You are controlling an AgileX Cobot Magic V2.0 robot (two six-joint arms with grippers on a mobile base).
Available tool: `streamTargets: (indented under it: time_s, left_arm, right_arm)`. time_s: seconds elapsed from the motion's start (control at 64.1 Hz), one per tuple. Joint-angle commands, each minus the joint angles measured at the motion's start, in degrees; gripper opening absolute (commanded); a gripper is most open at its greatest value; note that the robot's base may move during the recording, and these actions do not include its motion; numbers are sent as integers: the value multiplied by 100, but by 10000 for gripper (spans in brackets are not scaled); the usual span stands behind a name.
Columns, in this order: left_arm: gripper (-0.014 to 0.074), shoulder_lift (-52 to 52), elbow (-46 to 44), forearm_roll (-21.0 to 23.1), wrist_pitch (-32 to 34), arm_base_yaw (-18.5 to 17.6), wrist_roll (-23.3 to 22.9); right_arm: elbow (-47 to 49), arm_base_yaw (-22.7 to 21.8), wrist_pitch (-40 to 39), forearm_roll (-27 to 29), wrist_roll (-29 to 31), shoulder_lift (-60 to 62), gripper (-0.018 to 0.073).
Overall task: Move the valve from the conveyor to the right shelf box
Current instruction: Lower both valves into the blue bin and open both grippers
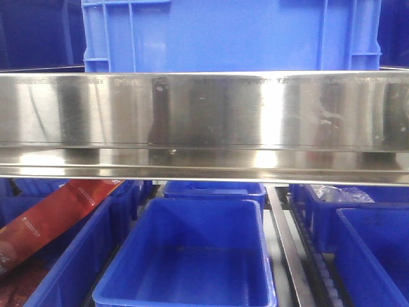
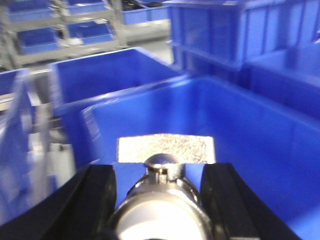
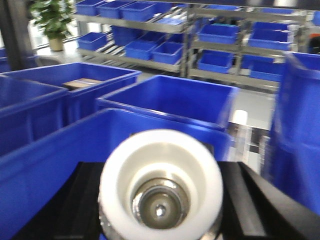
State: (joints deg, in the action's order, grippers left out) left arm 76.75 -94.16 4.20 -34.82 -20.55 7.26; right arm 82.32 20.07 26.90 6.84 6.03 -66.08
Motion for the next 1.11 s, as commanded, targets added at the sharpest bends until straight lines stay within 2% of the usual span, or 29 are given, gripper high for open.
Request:
streamTargets:
  time_s: [0.0, 0.14, 0.218, 0.484, 0.561, 0.655, 0.811, 0.858, 0.936, 1.014, 1.092]
  left_arm:
    - [-111, 746, -977, 173, -409, -44, -40]
    - [-111, 1858, -2104, 234, -1197, -44, -40]
    - [-111, 2302, -2414, 336, -1353, -44, -40]
    - [-106, 3025, -2457, 749, -1518, -59, 16]
    - [-34, 3118, -2457, 728, -1577, -80, 16]
    - [136, 3159, -2457, 719, -1611, -80, 25]
    - [467, 3159, -2457, 671, -1622, -80, 25]
    - [525, 3159, -2457, 671, -1635, -80, 25]
    - [564, 3159, -2457, 671, -1683, -80, 25]
    - [552, 3136, -2467, 671, -1735, -80, 25]
    - [498, 3046, -2481, 671, -1789, -80, 25]
  right_arm:
    - [528, 116, -90, -25, 36, -478, -162]
    - [1003, 129, 135, -25, 36, -1317, -162]
    - [1021, 129, 138, -25, 36, -1634, -162]
    - [1021, 129, 377, -25, 36, -2327, -162]
    - [1021, 129, 435, -25, 36, -2426, -146]
    - [1021, 129, 475, -25, 36, -2477, -43]
    - [1021, 129, 523, -25, 36, -2477, 328]
    - [1021, 129, 581, -25, 36, -2477, 443]
    - [1021, 129, 647, -25, 36, -2458, 575]
    - [1021, 129, 719, -25, 36, -2383, 566]
    - [1021, 129, 731, -25, 36, -2236, 544]
